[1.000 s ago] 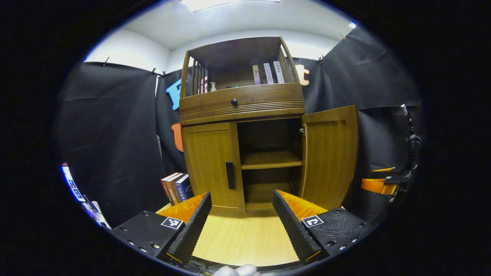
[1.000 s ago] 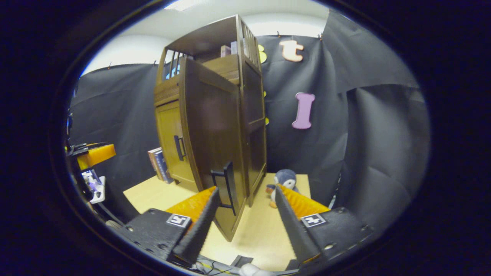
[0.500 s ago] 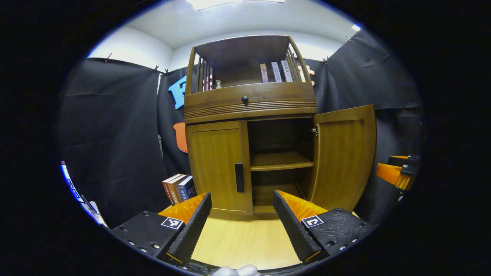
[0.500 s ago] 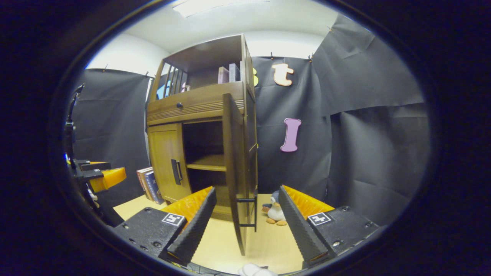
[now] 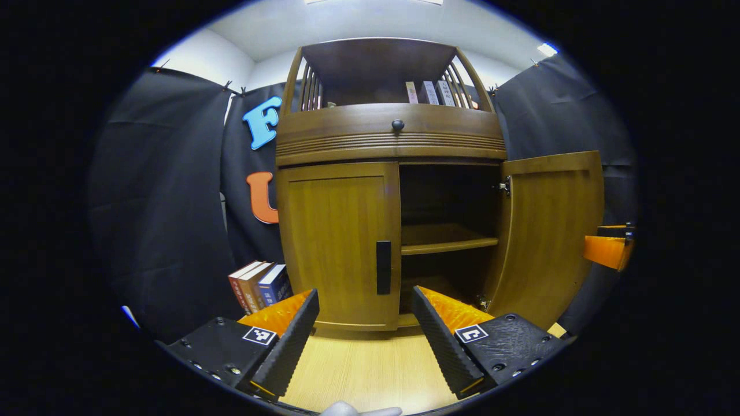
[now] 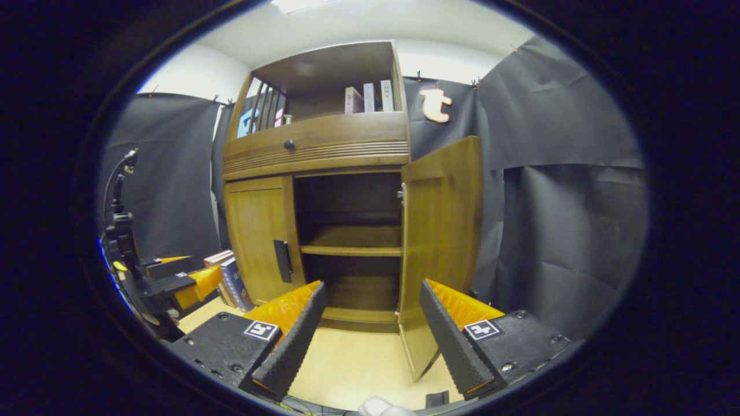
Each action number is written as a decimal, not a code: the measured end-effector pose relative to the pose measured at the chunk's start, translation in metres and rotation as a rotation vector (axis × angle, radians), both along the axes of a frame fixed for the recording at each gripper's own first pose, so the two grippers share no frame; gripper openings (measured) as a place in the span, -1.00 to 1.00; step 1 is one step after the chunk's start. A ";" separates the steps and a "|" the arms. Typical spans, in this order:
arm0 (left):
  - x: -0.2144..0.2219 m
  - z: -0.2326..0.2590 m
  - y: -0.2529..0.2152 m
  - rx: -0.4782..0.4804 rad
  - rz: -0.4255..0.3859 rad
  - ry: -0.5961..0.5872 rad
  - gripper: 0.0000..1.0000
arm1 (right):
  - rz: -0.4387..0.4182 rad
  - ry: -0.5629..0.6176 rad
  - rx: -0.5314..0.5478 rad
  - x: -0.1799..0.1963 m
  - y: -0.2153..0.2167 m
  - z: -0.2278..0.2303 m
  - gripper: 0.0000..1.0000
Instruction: Open the right door of the double-door shoe cabinet with the right hand, and open the left door with the left hand.
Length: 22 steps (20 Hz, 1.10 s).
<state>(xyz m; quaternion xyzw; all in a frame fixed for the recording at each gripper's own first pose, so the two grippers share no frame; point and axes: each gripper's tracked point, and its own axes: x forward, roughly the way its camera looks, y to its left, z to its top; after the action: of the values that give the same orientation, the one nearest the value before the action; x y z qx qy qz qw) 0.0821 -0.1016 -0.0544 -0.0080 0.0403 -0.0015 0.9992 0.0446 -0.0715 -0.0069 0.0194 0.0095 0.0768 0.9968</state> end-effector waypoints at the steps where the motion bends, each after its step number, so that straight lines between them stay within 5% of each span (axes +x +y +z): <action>1: 0.015 -0.005 0.000 -0.004 -0.021 0.003 0.93 | -0.017 0.002 -0.008 0.000 0.007 0.002 1.00; 6: 0.092 -0.020 -0.012 -0.036 -0.091 -0.019 0.92 | -0.115 0.017 -0.022 -0.010 0.031 0.005 1.00; 14: 0.191 -0.046 -0.026 -0.033 -0.115 -0.016 0.90 | -0.305 0.043 -0.030 -0.025 0.007 0.007 1.00; 15: 0.195 -0.048 -0.026 -0.032 -0.114 -0.020 0.43 | -0.320 0.043 -0.032 -0.026 0.005 0.008 1.00; 16: 0.201 -0.048 -0.023 -0.023 -0.100 -0.036 0.69 | -0.330 0.040 -0.030 -0.026 0.004 0.010 1.00; 18: 0.208 -0.047 -0.024 -0.003 -0.095 -0.060 0.63 | -0.344 0.028 -0.025 -0.028 0.004 0.013 1.00; 22: 0.210 -0.051 -0.036 0.023 -0.120 -0.073 -0.35 | -0.362 0.034 -0.040 -0.032 0.005 0.010 1.00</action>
<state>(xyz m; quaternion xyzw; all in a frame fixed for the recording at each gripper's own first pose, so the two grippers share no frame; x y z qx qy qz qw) 0.2924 -0.1375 -0.1059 0.0059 0.0041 -0.0614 0.9981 0.0125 -0.0661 0.0028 0.0022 0.0240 -0.1041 0.9943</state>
